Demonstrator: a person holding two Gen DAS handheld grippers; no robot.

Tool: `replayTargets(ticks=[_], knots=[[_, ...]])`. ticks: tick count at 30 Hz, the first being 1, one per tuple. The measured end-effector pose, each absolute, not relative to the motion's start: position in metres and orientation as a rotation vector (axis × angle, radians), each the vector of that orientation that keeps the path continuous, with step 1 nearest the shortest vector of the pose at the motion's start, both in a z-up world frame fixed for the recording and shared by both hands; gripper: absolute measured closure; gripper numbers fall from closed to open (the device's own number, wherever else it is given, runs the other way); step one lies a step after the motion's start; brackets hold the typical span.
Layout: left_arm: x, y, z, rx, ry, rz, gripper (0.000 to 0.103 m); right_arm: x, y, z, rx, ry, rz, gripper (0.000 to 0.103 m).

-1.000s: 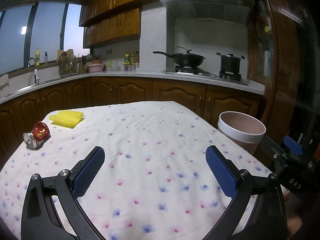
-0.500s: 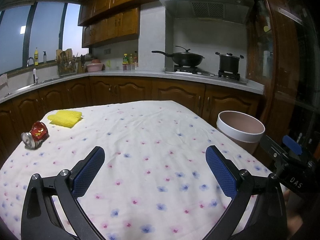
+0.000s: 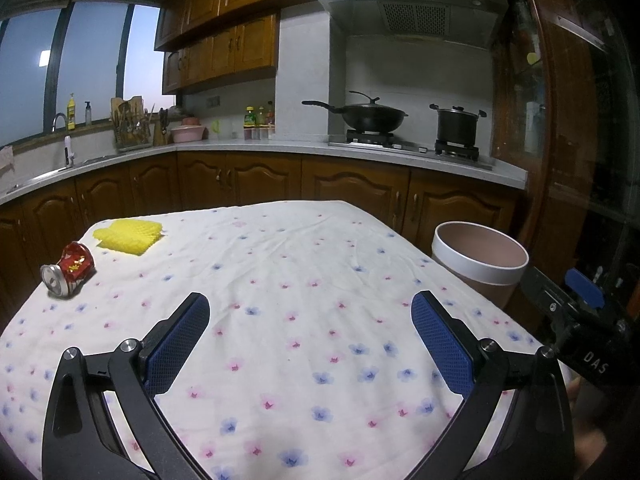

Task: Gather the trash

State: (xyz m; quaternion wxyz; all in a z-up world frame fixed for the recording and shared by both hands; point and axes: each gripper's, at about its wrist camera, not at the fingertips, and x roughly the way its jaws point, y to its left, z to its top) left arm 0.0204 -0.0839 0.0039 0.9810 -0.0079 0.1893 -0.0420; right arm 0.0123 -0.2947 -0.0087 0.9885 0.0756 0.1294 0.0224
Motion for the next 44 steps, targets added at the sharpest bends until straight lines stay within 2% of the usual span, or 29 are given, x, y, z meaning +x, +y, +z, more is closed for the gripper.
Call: replayTargets(ticks=[32, 44], knots=[[0.024, -0.087, 0.004, -0.014, 0.388, -0.09, 0.0, 0.014, -0.289, -0.007, 0.157, 0.272, 0.045, 0.0], [0.039, -0.077, 0.005, -0.028, 0.412, -0.113, 0.0, 0.029, -0.281, -0.007, 0.165, 0.337, 0.041, 0.0]])
